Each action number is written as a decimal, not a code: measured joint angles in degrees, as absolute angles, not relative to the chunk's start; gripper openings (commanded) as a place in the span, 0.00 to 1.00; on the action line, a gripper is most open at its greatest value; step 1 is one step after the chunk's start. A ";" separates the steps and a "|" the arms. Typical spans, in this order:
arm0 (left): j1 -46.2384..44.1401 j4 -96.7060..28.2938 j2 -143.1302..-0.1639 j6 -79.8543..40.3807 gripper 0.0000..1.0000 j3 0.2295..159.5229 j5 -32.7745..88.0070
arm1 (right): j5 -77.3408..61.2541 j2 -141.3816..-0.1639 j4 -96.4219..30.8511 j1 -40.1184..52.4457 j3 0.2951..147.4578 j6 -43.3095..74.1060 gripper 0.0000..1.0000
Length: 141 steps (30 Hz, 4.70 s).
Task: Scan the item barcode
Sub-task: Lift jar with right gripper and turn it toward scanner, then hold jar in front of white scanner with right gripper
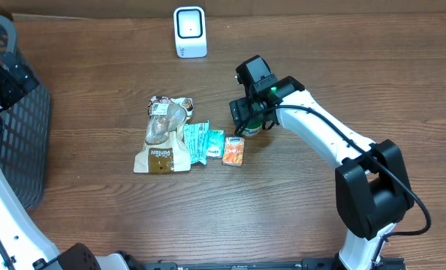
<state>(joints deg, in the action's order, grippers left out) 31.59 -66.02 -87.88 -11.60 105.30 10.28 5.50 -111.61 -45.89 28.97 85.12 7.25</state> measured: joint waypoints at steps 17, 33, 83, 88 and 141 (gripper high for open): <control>31.59 -66.02 -87.88 -11.60 1.00 105.30 10.28 | 4.82 -113.65 -51.46 28.86 86.54 7.88 0.38; 31.59 -66.02 -87.88 -11.60 1.00 105.30 10.28 | -40.64 -103.31 -60.95 27.90 99.33 -12.43 0.39; 31.59 -66.00 -87.88 -11.60 1.00 105.30 10.28 | -14.09 -106.56 -22.37 26.61 99.61 -22.41 0.35; 31.59 -66.00 -87.88 -11.60 1.00 105.30 10.26 | -8.27 -115.52 -3.05 26.85 99.61 -38.52 0.32; 31.59 -66.02 -87.88 -11.60 0.99 105.30 10.31 | -1.10 -137.38 30.37 29.98 99.66 -80.16 0.45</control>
